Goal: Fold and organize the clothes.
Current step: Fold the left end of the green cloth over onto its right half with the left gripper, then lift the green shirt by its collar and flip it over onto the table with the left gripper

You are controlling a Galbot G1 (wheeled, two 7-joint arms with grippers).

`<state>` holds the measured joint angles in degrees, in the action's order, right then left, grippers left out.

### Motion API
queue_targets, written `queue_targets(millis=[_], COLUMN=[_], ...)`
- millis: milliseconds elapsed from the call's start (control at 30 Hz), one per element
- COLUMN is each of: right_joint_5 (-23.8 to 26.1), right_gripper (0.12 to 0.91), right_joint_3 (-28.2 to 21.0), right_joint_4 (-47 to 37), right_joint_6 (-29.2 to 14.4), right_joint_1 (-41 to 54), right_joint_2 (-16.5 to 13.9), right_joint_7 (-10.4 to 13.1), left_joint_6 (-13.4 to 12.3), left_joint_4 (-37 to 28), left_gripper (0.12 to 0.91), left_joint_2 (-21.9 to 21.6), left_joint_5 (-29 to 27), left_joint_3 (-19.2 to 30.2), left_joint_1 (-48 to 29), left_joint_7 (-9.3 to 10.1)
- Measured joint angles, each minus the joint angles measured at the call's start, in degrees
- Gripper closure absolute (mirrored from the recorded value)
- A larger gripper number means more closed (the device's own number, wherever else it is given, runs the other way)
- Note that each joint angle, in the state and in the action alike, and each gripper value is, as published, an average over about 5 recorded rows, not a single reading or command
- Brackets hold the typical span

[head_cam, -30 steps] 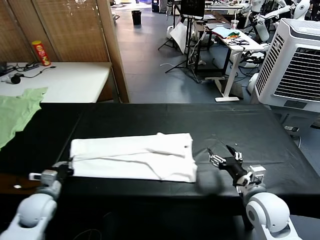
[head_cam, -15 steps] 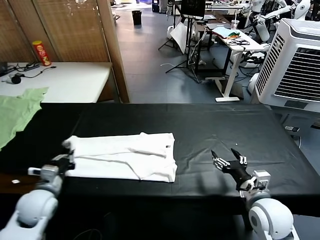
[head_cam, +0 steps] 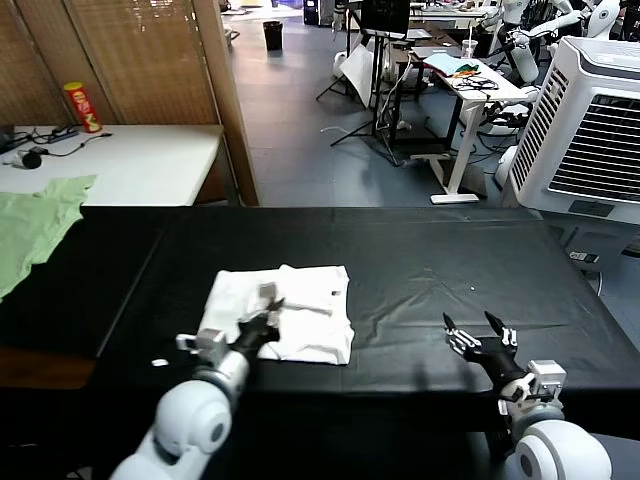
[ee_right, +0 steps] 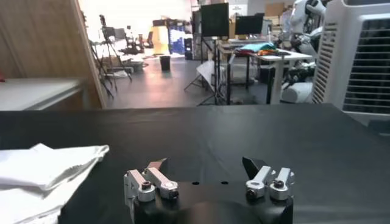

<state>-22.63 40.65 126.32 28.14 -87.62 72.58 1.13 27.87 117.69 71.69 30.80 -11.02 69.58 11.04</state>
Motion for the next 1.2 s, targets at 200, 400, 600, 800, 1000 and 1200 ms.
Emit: queue_targets(millis=[200,400,600,800,1000,1200], right_joint_5=[1.0,1.6,1.8,1.5,1.6,4.2], right_gripper=[0.227,0.227,0.227,0.227,0.227,0.227], right_joint_3=[-0.5,-1.5,-3.3,-5.3,-10.1,-18.3], right_joint_4=[-0.3,-0.8,-1.8,-2.9,-5.4,-9.9], right_joint_6=[0.0,0.0,0.0,0.1,0.6,0.5], right_joint_1=[0.1,1.0,2.5,4.8,9.4,16.3], right_joint_2=[0.3,0.3,-0.6,-1.8,-3.9,-3.9], right_joint_7=[-0.1,-0.2,-0.7,-1.5,-2.4,-3.5], left_joint_6=[-0.4,-1.7,-2.9,-3.6,-4.7,-6.5], left_joint_4=[-2.3,-4.5,-6.4,-8.1,-6.3,-2.5], left_gripper=[0.884,0.884,0.802,0.481,0.252,0.233], left_joint_2=[4.8,6.9,8.6,11.3,10.8,3.9], left_joint_5=[-1.2,-4.3,-5.9,-4.6,-4.7,-6.7], left_joint_3=[4.1,5.0,5.5,6.6,5.0,-0.7], left_joint_1=[-2.2,-2.9,-2.7,-2.2,-2.4,-0.9], left_joint_7=[0.03,-0.64,-2.4,-3.47,-3.51,-3.66])
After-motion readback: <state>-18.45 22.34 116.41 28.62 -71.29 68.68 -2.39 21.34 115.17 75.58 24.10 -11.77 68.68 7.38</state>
